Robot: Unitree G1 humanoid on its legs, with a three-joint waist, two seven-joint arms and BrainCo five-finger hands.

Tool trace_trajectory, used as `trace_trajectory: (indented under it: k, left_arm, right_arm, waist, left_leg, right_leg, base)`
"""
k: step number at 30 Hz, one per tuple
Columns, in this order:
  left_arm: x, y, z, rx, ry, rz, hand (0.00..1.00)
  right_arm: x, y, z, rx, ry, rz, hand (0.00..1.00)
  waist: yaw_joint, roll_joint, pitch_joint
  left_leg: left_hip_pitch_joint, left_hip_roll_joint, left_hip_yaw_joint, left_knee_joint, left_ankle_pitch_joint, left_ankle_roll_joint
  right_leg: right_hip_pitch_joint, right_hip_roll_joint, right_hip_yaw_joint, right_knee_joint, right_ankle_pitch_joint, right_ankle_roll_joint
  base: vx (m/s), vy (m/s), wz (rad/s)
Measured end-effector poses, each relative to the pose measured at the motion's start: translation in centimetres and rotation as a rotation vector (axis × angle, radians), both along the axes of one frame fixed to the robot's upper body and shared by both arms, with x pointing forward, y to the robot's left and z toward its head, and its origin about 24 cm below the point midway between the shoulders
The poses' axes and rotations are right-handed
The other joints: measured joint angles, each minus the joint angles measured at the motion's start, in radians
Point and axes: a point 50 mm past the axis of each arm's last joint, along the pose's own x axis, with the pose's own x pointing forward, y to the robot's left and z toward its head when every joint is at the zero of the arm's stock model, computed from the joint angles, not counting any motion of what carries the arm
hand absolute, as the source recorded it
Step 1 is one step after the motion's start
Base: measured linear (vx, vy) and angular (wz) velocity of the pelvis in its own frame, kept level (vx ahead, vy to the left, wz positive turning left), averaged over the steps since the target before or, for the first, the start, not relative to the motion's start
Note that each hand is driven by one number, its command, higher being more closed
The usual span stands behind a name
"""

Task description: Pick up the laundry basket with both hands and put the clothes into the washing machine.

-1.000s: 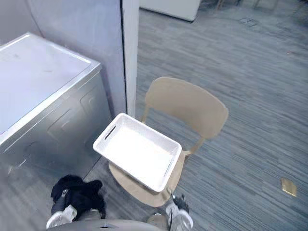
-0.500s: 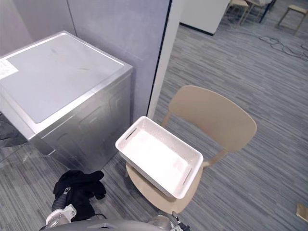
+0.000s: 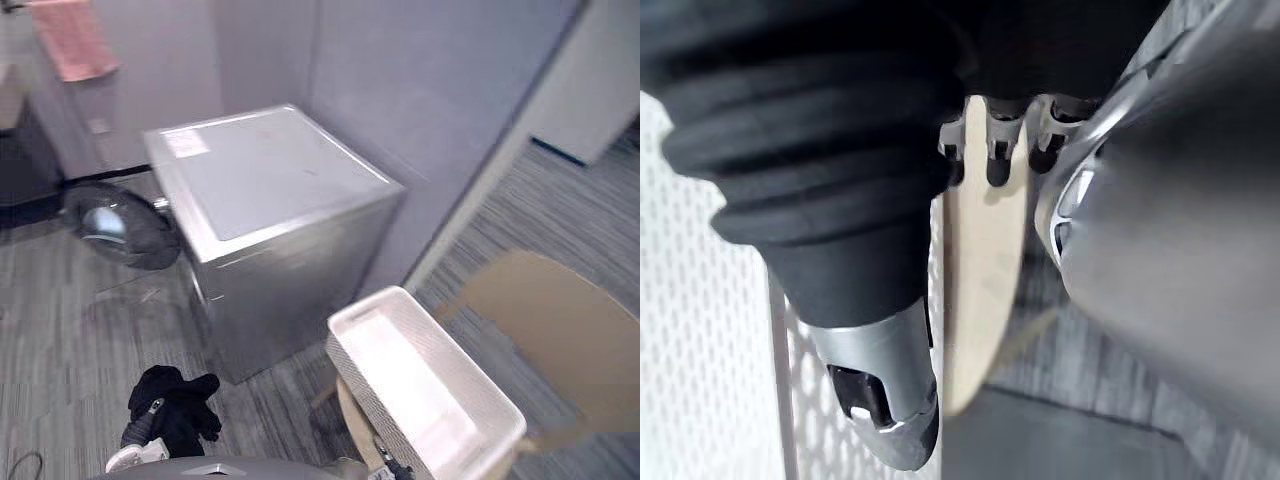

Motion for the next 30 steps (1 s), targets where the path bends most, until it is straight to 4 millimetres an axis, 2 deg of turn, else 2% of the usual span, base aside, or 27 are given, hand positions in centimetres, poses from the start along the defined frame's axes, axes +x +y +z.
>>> trace_trajectory:
  k: [1, 2, 3, 4, 5, 6, 7, 8, 9, 11, 14, 16, 17, 18, 19, 20, 21, 22, 23, 24, 25, 26, 28, 30]
  left_arm:
    - [0.8, 0.1, 0.3, 0.003, -0.016, -0.011, 1.0]
    - [0.8, -0.2, 0.3, -0.008, -0.018, -0.007, 1.0]
    - [0.7, -0.4, 0.3, -0.012, -0.021, -0.001, 1.0]
    - [0.6, -0.2, 0.3, -0.01, -0.018, 0.01, 1.0]
    - [0.6, -0.1, 0.2, -0.01, -0.016, 0.015, 1.0]
    - [0.7, -0.1, 0.3, -0.007, -0.017, 0.011, 1.0]
    - [0.9, -0.3, 0.2, -0.015, -0.014, 0.007, 1.0]
    - [1.0, -1.0, 0.0, -0.032, -0.008, 0.002, 1.0]
    - [1.2, -1.5, 0.0, -0.048, -0.01, 0.0, 1.0]
    - [1.5, -2.1, -0.1, -0.064, -0.01, -0.004, 1.0]
    - [1.4, -2.1, -0.2, -0.063, 0.0, -0.007, 1.0]
    - [1.2, -1.9, -0.3, -0.059, 0.009, -0.008, 1.0]
    - [1.2, -1.9, -0.3, -0.059, 0.01, -0.01, 1.0]
    - [1.6, -2.1, -0.2, -0.059, 0.0, -0.02, 1.0]
    - [2.2, -2.2, 0.1, -0.064, -0.029, -0.026, 1.0]
    - [2.5, -2.3, 0.4, -0.067, -0.05, -0.028, 1.0]
    - [2.6, -2.4, 0.5, -0.069, -0.062, -0.027, 1.0]
    - [2.6, -2.4, 0.7, -0.07, -0.08, -0.021, 1.0]
    - [2.5, -2.3, 0.7, -0.07, -0.078, -0.016, 1.0]
    - [1.9, -1.9, 0.5, -0.067, -0.065, 0.013, 1.0]
    - [1.7, -1.6, 0.5, -0.064, -0.06, 0.028, 1.0]
    - [1.3, -1.1, 0.4, -0.053, -0.049, 0.035, 1.0]
    - [1.1, -0.8, 0.3, -0.048, -0.045, 0.035, 1.0]
    - [1.0, -0.4, 0.3, -0.049, -0.04, 0.054, 1.0]
  right_arm:
    - [0.4, 1.0, 0.0, 0.025, -0.017, -0.001, 0.0]
    - [0.5, 0.9, 0.1, 0.019, -0.024, -0.001, 0.0]
    - [0.7, 0.7, 0.2, 0.013, -0.034, 0.002, 0.0]
    - [0.8, 0.9, 0.2, 0.015, -0.041, 0.016, 0.0]
    - [1.1, 1.0, 0.2, 0.015, -0.049, 0.034, 0.0]
    - [1.3, 1.3, 0.3, 0.02, -0.058, 0.062, 0.0]
    - [1.3, 1.5, 0.2, 0.027, -0.056, 0.07, 0.0]
    - [1.4, 1.2, 0.3, 0.018, -0.058, 0.067, 0.0]
    - [1.3, 0.9, 0.3, 0.009, -0.056, 0.067, 0.0]
    - [1.4, 0.8, 0.3, 0.008, -0.056, 0.068, 0.0]
    - [1.8, 1.1, 0.3, 0.014, -0.062, 0.077, 0.0]
    - [2.2, 1.4, 0.4, 0.018, -0.068, 0.096, 0.0]
    - [2.6, 1.5, 0.4, 0.02, -0.078, 0.104, 0.0]
    - [2.7, 1.4, 0.5, 0.016, -0.08, 0.114, 0.0]
    - [2.7, 1.1, 0.5, 0.005, -0.08, 0.134, 0.0]
    - [2.8, 1.0, 0.6, -0.001, -0.079, 0.147, 0.0]
    - [2.6, 0.8, 0.5, -0.006, -0.073, 0.151, 0.0]
    - [2.4, 0.1, 0.6, -0.025, -0.066, 0.153, 0.0]
    - [2.3, 0.0, 0.6, -0.028, -0.065, 0.153, 0.0]
    - [2.2, -0.3, 0.6, -0.035, -0.061, 0.154, 0.0]
    - [2.2, -0.3, 0.6, -0.035, -0.062, 0.154, 0.0]
    - [1.5, -0.4, 0.3, -0.022, -0.042, 0.134, 0.0]
    - [0.3, -0.7, -0.1, -0.009, 0.004, 0.086, 0.0]
    - [-1.8, -1.1, -0.6, 0.007, 0.079, 0.028, 0.0]
  waist:
    - [0.004, -0.037, 0.009]
    - [0.007, -0.033, 0.009]
    - [0.008, -0.029, 0.01]
    - [0.01, -0.029, 0.01]
    - [0.011, -0.03, 0.01]
    - [0.01, -0.041, 0.01]
    - [0.011, -0.038, 0.007]
    - [0.009, -0.032, -0.006]
    - [0.008, -0.019, -0.013]
    - [0.008, -0.012, -0.017]
    - [0.019, -0.012, -0.018]
    - [0.021, -0.016, -0.022]
    - [0.02, -0.018, -0.018]
    - [0.016, -0.014, -0.008]
    - [0.009, -0.003, 0.009]
    - [0.006, 0.006, 0.02]
    - [0.008, 0.007, 0.024]
    - [0.022, 0.02, 0.032]
    - [0.022, 0.024, 0.032]
    - [0.022, 0.035, 0.031]
    - [0.017, 0.035, 0.031]
    - [0.005, 0.027, 0.032]
    - [-0.003, 0.018, 0.029]
    - [-0.021, 0.02, 0.028]
  left_leg:
    - [-0.005, -0.026, -0.013, -0.003, -0.034, -0.005]
    - [0.001, -0.025, -0.021, -0.01, -0.031, -0.002]
    - [0.007, -0.023, -0.028, -0.013, -0.025, 0.002]
    - [0.005, -0.008, -0.038, -0.008, -0.02, -0.005]
    - [-0.002, -0.004, -0.038, -0.003, -0.015, -0.013]
    - [-0.017, -0.016, -0.031, -0.004, -0.012, -0.019]
    - [-0.02, -0.024, -0.028, -0.009, -0.011, -0.021]
    - [-0.036, -0.024, -0.028, -0.022, 0.02, -0.025]
    - [-0.034, -0.024, -0.026, -0.051, 0.053, -0.024]
    - [-0.028, -0.026, -0.016, -0.09, 0.108, -0.028]
    - [0.004, -0.013, 0.026, -0.127, 0.125, -0.039]
    - [0.001, -0.009, 0.045, -0.117, 0.126, -0.04]
    - [-0.019, -0.01, 0.046, -0.068, 0.114, -0.043]
    - [-0.077, -0.005, 0.05, 0.047, 0.077, -0.049]
    - [-0.151, 0.004, 0.055, 0.193, 0.038, -0.065]
    - [-0.184, 0.009, 0.056, 0.258, 0.026, -0.075]
    - [-0.215, 0.015, 0.057, 0.316, 0.021, -0.083]
    - [-0.278, 0.046, 0.093, 0.462, -0.007, -0.06]
    - [-0.281, 0.056, 0.108, 0.482, -0.017, -0.047]
    - [-0.277, 0.101, 0.166, 0.529, -0.063, -0.01]
    - [-0.275, 0.12, 0.187, 0.537, -0.083, 0.007]
    - [-0.271, 0.155, 0.192, 0.523, -0.121, 0.032]
    - [-0.278, 0.19, 0.167, 0.472, -0.124, 0.035]
    - [-0.272, 0.223, 0.069, 0.336, -0.11, 0.042]
  right_leg:
    - [-0.003, 0.021, 0.035, -0.006, 0.06, -0.004]
    - [-0.003, 0.023, 0.033, 0.006, 0.073, -0.015]
    - [-0.015, 0.024, 0.039, 0.035, 0.072, -0.007]
    - [-0.029, 0.064, 0.043, 0.034, -0.04, 0.005]
    - [-0.037, 0.099, 0.047, 0.003, -0.09, 0.005]
    - [-0.032, 0.168, 0.063, -0.108, -0.118, -0.016]
    - [-0.013, 0.163, 0.072, -0.139, -0.136, -0.026]
    - [0.008, 0.182, 0.109, -0.213, -0.144, -0.02]
    - [0.023, 0.187, 0.107, -0.28, -0.144, -0.02]
    - [0.065, 0.192, 0.102, -0.401, -0.143, -0.017]
    - [0.115, 0.208, 0.132, -0.512, -0.122, 0.01]
    - [0.12, 0.208, 0.147, -0.536, -0.119, 0.012]
    - [0.126, 0.206, 0.143, -0.546, -0.117, 0.016]
    - [0.128, 0.207, 0.13, -0.546, -0.115, 0.015]
    - [0.139, 0.213, 0.104, -0.543, -0.122, 0.012]
    - [0.143, 0.214, 0.09, -0.537, -0.132, 0.009]
    - [0.144, 0.214, 0.083, -0.529, -0.14, 0.007]
    - [0.141, 0.208, 0.081, -0.506, -0.142, 0.009]
    - [0.142, 0.207, 0.084, -0.505, -0.14, 0.012]
    - [0.145, 0.198, 0.098, -0.505, -0.132, 0.026]
    - [0.145, 0.187, 0.105, -0.505, -0.129, 0.032]
    - [0.134, 0.148, 0.118, -0.506, -0.126, 0.044]
    - [0.11, 0.099, 0.136, -0.495, -0.134, 0.067]
    - [0.08, 0.023, 0.173, -0.468, -0.163, 0.128]
  base:
    - [-0.03, -0.005, 0.87]
    - [-0.02, -0.01, 0.68]
    - [0.0, -0.037, 0.15]
    - [-0.01, -0.073, 0.03]
    - [-0.06, -0.18, -0.1]
    - [-0.06, -0.184, -0.1]
    - [-0.05, -0.16, -0.01]
    - [0.01, -0.072, 0.03]
    - [0.03, -0.073, 0.01]
    - [0.04, -0.065, -0.06]
    - [-0.01, -0.034, -0.36]
    - [-0.06, -0.018, -0.33]
    - [-0.09, -0.02, 0.12]
    - [-0.18, -0.007, 0.42]
    - [-0.22, 0.013, 0.55]
    - [-0.21, 0.031, 0.52]
    - [-0.19, 0.121, 0.27]
    - [-0.14, 0.113, 0.09]
    - [-0.13, 0.196, -0.2]
    - [-0.05, 0.148, -0.27]
    - [-0.06, 0.342, -0.3]
    - [-0.01, 0.327, -0.11]
    - [0.02, 0.414, 0.06]
    - [0.09, 0.562, 0.22]
